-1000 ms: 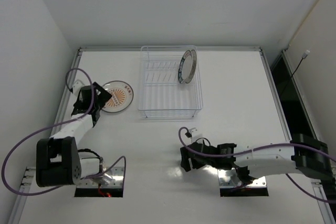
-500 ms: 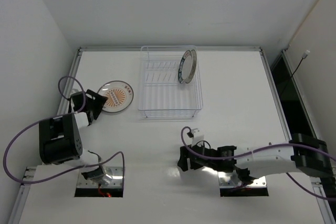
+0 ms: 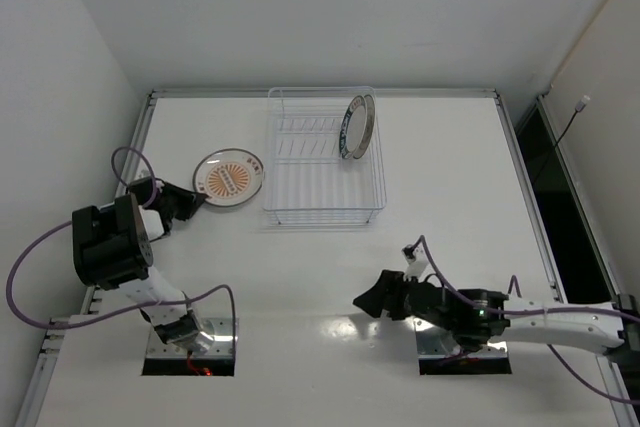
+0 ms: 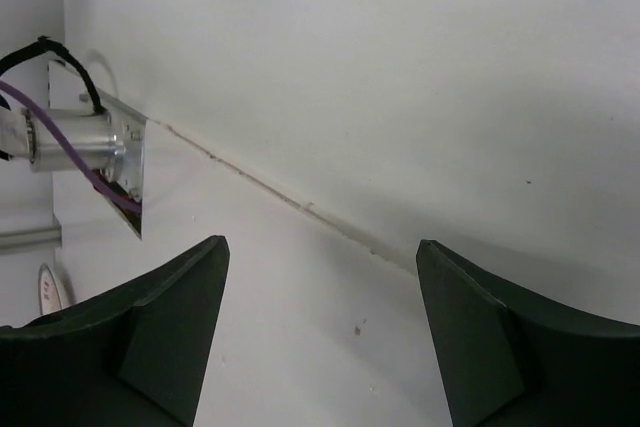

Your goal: Load the plates into the dish rack

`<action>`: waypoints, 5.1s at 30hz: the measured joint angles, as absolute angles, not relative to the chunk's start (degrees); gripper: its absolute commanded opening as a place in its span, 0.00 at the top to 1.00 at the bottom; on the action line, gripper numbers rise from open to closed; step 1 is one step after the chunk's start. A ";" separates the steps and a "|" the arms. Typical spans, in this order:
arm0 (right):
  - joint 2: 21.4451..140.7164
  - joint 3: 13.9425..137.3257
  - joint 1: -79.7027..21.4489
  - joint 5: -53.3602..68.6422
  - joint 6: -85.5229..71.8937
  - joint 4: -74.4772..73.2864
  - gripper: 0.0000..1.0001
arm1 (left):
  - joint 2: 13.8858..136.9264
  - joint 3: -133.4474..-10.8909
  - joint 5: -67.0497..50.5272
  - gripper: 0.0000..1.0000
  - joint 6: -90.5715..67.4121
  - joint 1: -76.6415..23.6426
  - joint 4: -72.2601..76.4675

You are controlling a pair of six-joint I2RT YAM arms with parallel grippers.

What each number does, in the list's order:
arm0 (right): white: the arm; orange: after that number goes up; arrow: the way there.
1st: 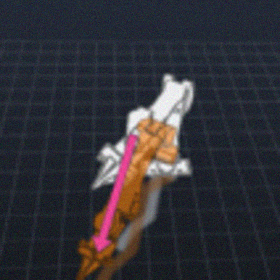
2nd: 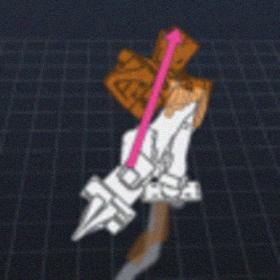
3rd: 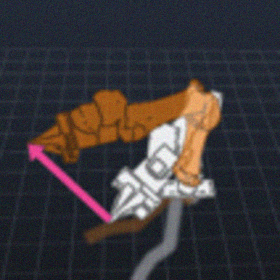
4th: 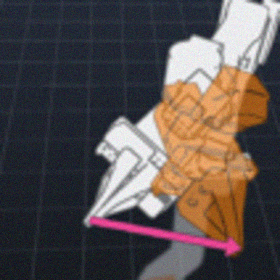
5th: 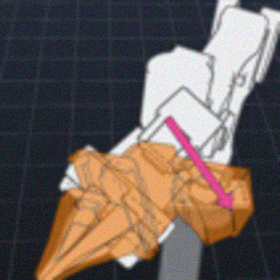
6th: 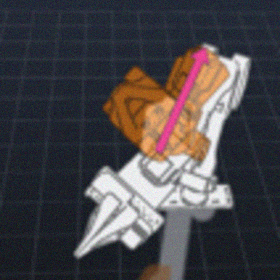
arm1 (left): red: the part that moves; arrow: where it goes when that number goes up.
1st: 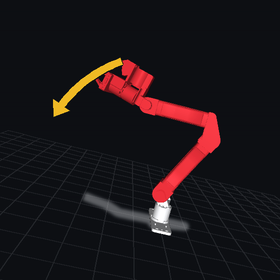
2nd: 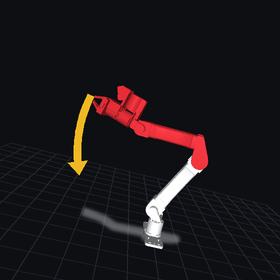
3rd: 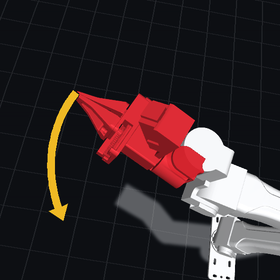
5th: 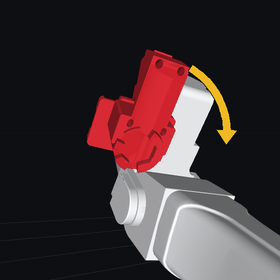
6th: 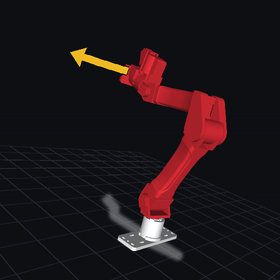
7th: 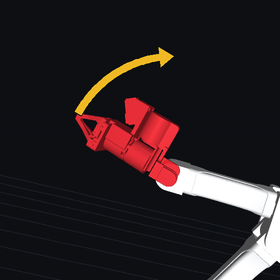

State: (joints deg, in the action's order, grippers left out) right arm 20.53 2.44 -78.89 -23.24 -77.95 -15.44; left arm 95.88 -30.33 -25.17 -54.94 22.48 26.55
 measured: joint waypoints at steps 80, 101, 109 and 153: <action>49.80 34.33 -53.19 -5.63 -53.89 12.01 0.07 | 28.56 -21.50 -23.90 1.00 -78.30 -15.46 18.11; 60.16 47.62 -51.55 -5.02 -49.50 11.99 1.00 | 30.70 -21.89 -21.08 0.82 -75.92 -20.27 14.55; 69.34 71.05 -52.34 -17.96 -42.92 -13.78 1.00 | 36.12 -43.51 -11.33 0.14 -57.28 -20.67 -12.32; 121.71 113.14 -34.28 -35.40 -29.56 -39.79 0.00 | 26.92 -40.97 33.91 0.04 -30.44 -26.22 -34.20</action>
State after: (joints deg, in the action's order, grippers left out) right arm 121.71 113.14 -34.28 -35.40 -29.56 -39.79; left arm 26.92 -40.97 33.91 -30.44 -26.22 -34.20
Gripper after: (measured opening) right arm 0.956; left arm 0.963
